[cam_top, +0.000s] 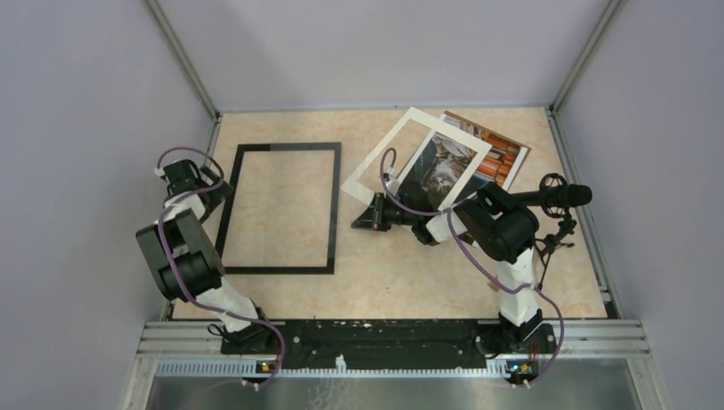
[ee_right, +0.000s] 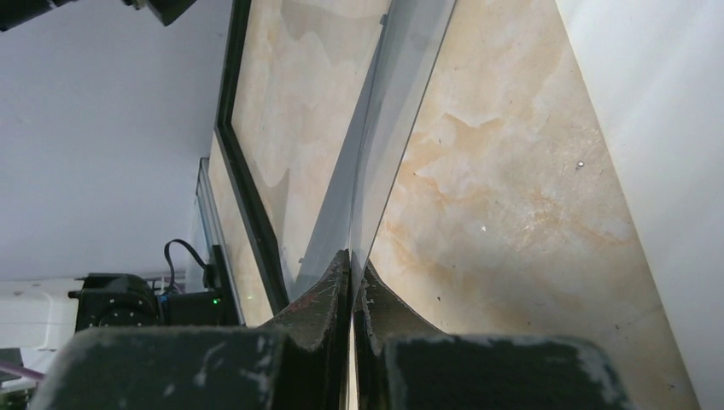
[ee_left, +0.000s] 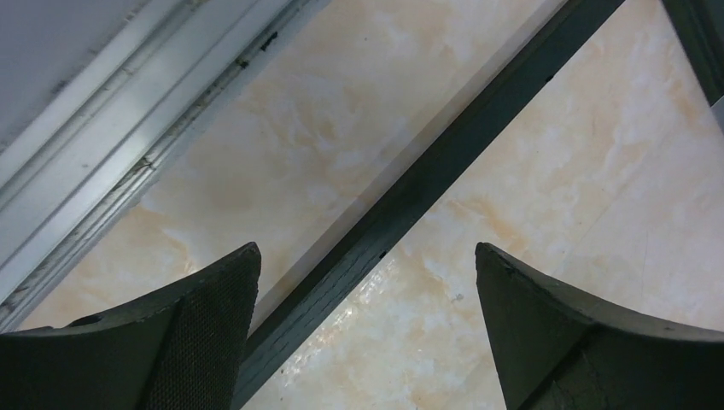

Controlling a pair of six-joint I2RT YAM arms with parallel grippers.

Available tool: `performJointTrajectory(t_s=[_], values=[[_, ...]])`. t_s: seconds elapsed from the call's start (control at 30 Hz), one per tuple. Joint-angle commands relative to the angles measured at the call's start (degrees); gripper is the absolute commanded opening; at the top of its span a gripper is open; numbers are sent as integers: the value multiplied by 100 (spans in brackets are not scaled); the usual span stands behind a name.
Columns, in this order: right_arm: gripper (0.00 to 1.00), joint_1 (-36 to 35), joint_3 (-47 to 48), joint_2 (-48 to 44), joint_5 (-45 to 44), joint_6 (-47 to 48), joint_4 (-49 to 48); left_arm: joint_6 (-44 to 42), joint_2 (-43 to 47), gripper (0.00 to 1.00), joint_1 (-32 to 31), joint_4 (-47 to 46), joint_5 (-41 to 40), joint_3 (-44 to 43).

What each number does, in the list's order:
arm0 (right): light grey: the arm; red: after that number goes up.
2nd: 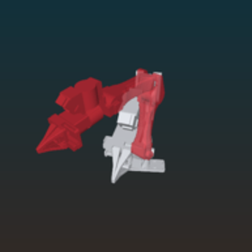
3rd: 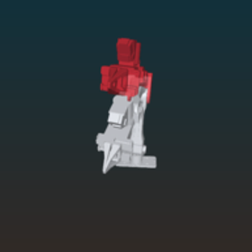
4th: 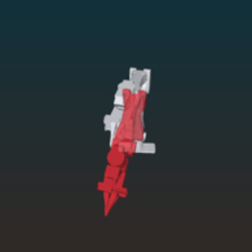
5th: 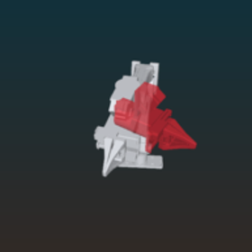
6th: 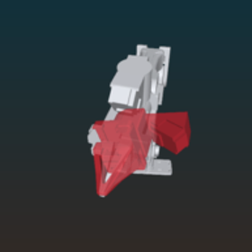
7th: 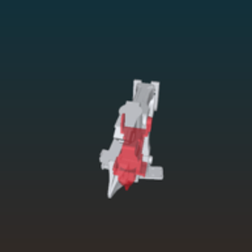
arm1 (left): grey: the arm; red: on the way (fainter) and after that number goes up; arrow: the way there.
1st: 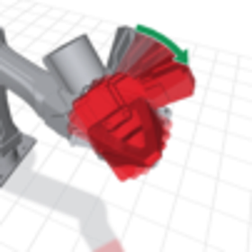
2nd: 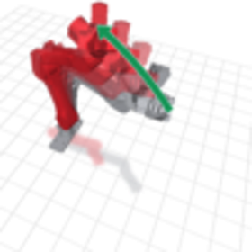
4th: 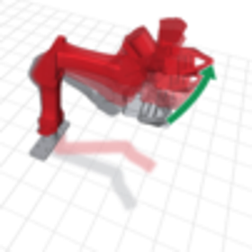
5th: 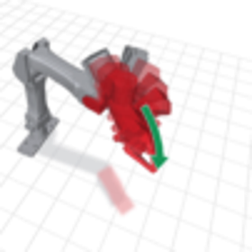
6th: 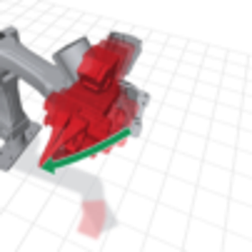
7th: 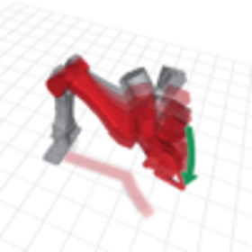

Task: Put the photo into the frame
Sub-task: Place the photo frame item in the photo frame.

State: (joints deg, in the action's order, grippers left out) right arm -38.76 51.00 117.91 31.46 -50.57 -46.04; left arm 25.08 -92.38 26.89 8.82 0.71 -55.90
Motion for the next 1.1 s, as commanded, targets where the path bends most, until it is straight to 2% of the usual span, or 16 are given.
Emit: performJointTrajectory(t_s=[0.0, 0.1, 0.23, 0.37, 0.57, 0.87, 0.93, 1.07], values=[[0, 16, 15, -75, 111, 123, -388, -137, -542, 98, 94, -94, 976, -410], [0, 15, 33, -90, 113, 171, -313, -183, -782, 98, 98, -106, 845, -377], [0, 14, 63, -243, -40, 462, 68, 5, -1266, 98, 97, 94, 1177, -506], [0, 10, 109, -312, -105, 625, 296, 103, -1370, 98, 99, 111, 1705, -398], [0, 18, 86, -310, -36, 520, 134, 459, -812, 97, 88, 153, 2542, 95], [0, 258, 77, -539, 123, 741, 481, 340, -307, 96, 34, 201, 3351, 744], [4, 338, 131, -549, 218, 728, 570, 276, -160, 96, 26, 286, 3238, 790], [24, 462, 499, -453, 443, 734, 998, 208, 116, 98, 35, 390, 2781, 699]])
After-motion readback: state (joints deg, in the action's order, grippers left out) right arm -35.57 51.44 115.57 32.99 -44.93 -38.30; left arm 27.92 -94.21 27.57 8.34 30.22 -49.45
